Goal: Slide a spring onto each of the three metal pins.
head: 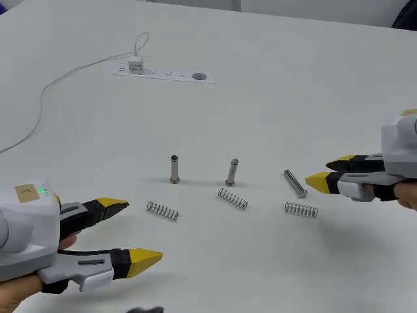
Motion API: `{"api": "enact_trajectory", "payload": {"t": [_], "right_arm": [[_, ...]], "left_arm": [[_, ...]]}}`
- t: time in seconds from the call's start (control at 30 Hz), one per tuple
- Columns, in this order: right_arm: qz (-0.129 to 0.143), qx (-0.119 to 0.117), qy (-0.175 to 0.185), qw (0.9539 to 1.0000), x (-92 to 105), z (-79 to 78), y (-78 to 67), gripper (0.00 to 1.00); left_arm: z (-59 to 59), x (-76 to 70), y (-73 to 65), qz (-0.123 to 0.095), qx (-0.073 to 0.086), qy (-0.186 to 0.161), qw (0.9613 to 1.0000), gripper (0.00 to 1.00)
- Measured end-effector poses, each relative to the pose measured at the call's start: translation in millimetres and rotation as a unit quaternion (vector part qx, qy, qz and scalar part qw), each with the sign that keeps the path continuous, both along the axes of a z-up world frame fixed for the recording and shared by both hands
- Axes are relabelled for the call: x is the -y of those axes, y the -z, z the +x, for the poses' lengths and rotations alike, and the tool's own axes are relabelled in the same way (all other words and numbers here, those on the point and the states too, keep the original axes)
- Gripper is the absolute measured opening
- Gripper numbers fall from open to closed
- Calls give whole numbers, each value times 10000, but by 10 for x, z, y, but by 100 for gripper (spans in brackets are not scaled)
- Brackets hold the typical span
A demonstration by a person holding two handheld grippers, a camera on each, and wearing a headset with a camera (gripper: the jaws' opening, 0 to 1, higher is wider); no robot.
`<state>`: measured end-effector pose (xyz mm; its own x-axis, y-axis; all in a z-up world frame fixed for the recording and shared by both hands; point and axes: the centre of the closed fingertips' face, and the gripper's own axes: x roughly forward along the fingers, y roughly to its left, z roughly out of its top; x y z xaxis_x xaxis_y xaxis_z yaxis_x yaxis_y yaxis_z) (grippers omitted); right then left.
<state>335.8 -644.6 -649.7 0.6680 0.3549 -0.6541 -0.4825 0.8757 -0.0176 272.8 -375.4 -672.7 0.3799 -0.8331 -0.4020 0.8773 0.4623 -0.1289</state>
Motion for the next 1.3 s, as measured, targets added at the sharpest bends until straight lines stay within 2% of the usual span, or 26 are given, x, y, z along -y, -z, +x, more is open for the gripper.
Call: {"api": "enact_trajectory", "payload": {"t": [0.47, 0.63, 0.8, 0.87, 0.9, 1.3], "right_arm": [[-301, -370, 54, 9989, -66, 208, 191, 28], [-315, -541, 100, 9980, -101, 264, 234, 25], [-496, -739, 118, 9960, -146, 322, 303, 21], [-487, -794, 134, 9956, -162, 339, 332, 20], [-495, -900, 196, 9945, -160, 338, 365, 19], [-621, -1274, 404, 9891, -152, 389, 549, 15]], "left_arm": [[1, -18, 15, 18, -19, -31, 10000, 65], [-2, -17, 27, 22, -32, -26, 10000, 65], [-6, -15, 31, 37, -35, -19, 10000, 64], [-7, -18, 30, 34, -39, -27, 10000, 64], [-7, -22, 31, 33, -42, -32, 10000, 64], [-12, -34, 49, 37, -79, -45, 10000, 64]]}}
